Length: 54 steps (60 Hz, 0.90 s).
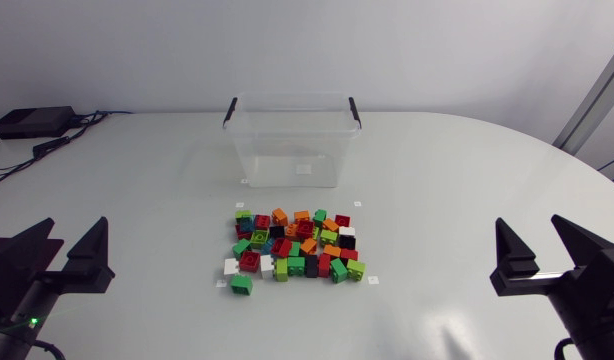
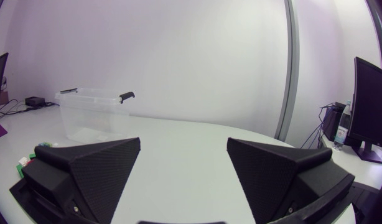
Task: Place the duplo bricks in the container
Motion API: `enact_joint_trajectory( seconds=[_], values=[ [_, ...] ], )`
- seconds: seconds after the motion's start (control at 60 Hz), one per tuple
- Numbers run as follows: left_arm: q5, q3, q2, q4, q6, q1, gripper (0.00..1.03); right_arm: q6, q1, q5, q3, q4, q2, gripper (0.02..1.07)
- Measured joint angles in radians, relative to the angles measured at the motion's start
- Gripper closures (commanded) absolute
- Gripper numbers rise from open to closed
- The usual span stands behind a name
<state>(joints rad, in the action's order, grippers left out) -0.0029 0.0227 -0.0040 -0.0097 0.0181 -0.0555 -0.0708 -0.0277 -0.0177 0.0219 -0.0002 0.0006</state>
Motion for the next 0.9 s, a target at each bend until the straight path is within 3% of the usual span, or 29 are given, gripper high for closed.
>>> enact_joint_trajectory(
  seconds=[0.9],
  values=[
    [-0.003, 0.027, 0.0, -0.013, 0.0, 0.007, 0.04, 0.0, 0.013, 0.001, 0.0, 0.005, 0.0, 0.06]
  ],
)
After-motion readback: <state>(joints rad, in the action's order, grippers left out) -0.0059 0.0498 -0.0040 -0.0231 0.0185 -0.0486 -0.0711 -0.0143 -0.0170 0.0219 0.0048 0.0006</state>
